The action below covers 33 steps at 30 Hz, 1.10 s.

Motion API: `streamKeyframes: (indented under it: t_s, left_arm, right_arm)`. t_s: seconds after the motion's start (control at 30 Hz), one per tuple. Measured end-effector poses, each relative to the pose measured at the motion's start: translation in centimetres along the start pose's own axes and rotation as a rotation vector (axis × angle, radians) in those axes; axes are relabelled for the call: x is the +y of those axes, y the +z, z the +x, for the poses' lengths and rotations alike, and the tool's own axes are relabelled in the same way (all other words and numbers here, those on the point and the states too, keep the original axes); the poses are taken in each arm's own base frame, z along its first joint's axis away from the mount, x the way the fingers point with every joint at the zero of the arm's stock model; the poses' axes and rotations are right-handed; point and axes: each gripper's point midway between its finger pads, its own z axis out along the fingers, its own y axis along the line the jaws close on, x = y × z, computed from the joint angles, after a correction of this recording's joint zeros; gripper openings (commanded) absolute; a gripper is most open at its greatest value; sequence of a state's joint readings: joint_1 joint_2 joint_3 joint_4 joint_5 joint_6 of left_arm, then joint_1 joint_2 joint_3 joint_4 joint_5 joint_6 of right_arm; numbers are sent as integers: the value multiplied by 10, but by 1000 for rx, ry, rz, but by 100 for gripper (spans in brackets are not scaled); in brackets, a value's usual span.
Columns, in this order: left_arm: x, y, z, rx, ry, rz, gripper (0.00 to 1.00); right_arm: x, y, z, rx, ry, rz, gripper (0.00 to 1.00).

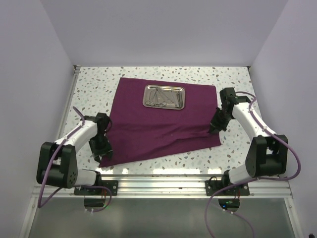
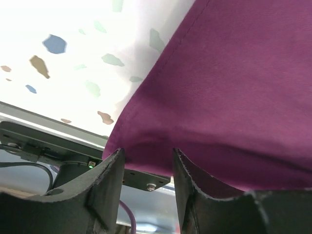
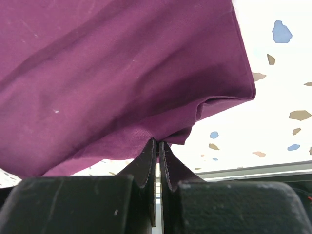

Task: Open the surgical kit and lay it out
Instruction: Smooth out the surgical kit at the center of the board.

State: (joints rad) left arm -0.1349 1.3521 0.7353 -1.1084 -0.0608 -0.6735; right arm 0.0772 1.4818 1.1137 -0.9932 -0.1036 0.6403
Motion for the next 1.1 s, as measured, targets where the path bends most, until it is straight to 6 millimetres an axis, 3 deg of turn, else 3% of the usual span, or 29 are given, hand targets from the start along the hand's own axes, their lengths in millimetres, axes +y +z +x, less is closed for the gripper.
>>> streamKeyframes:
  t_s: [0.3, 0.37, 0.4, 0.43, 0.53, 0.8, 1.1]
  left_arm:
    - [-8, 9, 6, 31, 20, -6, 29]
    - [-10, 10, 6, 40, 22, -2, 39]
    - [-11, 11, 6, 44, 24, -3, 52]
    - [-12, 12, 7, 48, 26, 0, 84]
    - [-14, 10, 9, 64, 28, 10, 100]
    - [-36, -30, -17, -6, 23, 86, 100]
    - [-44, -34, -8, 45, -14, 128, 100]
  right_arm:
    - [-7, 10, 5, 25, 5, 0, 0]
    - [-6, 10, 4, 25, 7, -2, 0]
    - [-6, 11, 4, 23, 7, -3, 0]
    - [-6, 11, 3, 24, 8, -3, 0]
    - [-6, 14, 3, 29, 8, 1, 0]
    - [-5, 14, 2, 25, 13, -2, 0]
    - [-2, 17, -9, -6, 67, -18, 0]
